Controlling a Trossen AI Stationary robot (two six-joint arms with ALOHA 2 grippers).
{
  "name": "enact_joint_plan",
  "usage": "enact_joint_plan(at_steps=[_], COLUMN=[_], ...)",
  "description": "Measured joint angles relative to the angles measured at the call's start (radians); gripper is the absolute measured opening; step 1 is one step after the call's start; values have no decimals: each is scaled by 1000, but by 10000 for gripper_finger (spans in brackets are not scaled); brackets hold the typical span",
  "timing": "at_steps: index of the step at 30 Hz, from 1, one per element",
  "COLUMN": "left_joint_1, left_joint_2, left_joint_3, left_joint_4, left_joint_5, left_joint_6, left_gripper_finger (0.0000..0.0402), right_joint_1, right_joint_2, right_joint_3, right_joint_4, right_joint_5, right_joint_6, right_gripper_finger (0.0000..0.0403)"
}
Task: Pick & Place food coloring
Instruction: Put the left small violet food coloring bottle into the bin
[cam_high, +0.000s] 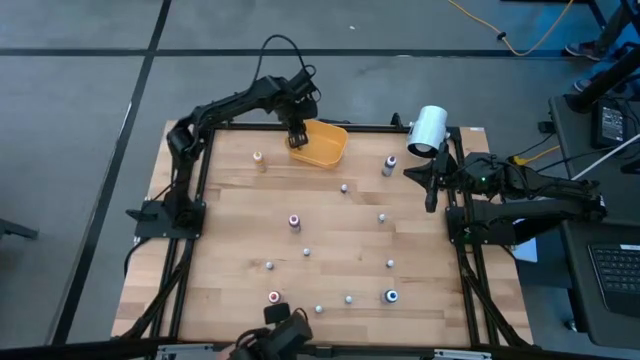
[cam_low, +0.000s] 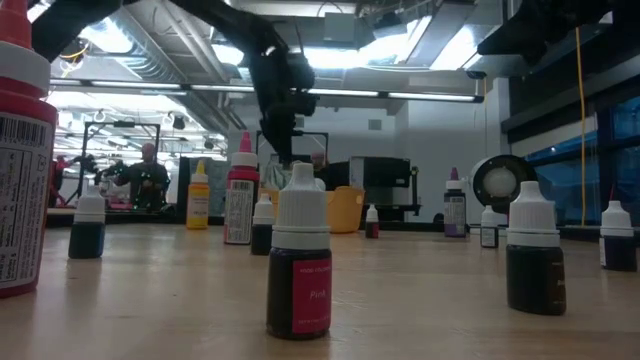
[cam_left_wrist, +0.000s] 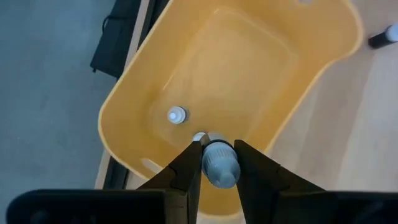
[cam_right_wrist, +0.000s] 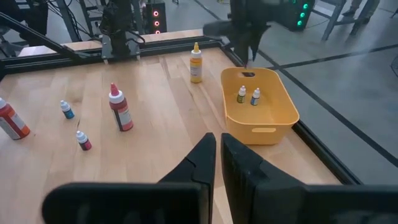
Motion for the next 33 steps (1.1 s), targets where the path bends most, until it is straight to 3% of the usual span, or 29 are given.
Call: enact_joint_plan(at_steps=[33], left_joint_1=[-17], left_joint_2=[188], left_joint_3=[-8], left_joint_4=[121], left_joint_5=[13], left_joint_6=[19], left_gripper_finger=[79], right_joint_1=[0], right_joint_2=[0], right_joint_3=[0], right_joint_4=[-20], right_joint_5=[0], right_joint_6=[-6], right_gripper_finger=[30])
